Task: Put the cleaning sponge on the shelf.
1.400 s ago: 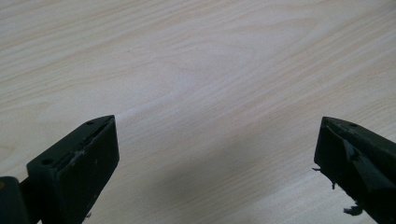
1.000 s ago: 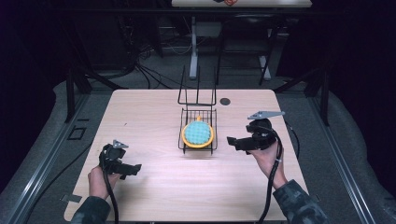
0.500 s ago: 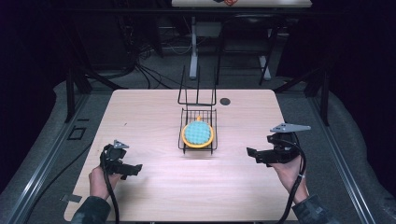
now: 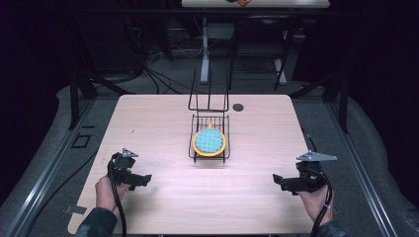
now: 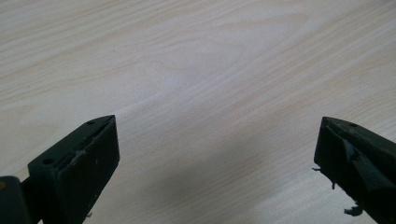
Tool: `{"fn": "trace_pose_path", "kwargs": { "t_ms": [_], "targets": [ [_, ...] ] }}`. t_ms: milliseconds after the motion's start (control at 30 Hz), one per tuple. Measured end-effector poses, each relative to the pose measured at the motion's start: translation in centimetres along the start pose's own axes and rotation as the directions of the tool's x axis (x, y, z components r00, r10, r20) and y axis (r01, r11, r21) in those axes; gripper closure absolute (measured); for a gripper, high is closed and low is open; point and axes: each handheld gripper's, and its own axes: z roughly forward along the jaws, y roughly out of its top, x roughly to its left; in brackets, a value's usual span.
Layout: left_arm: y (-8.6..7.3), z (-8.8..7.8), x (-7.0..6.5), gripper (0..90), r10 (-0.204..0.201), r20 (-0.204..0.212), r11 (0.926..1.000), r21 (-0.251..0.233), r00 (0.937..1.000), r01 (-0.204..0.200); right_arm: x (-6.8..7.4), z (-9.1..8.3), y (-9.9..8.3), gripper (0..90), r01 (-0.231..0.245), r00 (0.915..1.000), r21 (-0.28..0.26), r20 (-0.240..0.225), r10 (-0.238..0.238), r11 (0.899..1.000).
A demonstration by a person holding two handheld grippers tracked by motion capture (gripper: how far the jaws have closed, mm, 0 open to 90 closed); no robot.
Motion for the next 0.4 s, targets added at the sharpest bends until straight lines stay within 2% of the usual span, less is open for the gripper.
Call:
{"fn": "trace_pose_path", "kwargs": {
  "t_ms": [133,233,400],
  "targets": [
    [0.0,0.1,0.1,0.2,0.0,0.001,1.0,-0.004,1.0,0.0,-0.5,0.8,-1.2,0.0,-0.003,0.9998,0.035,0.022,0.002,0.999],
    [0.2,0.1,0.1,0.5,-0.008,0.004,0.9999,-0.01,1.0,0.008,-0.9,1.3,-1.6,0.0,-0.016,0.9996,0.048,0.022,0.015,0.999],
    [0.4,0.1,-0.3,0.7,0.0,0.008,0.9998,-0.018,1.0,0.0,-1.0,2.0,-1.9,0.0,0.004,0.9995,0.083,0.03,-0.006,0.997]
  ]
}}
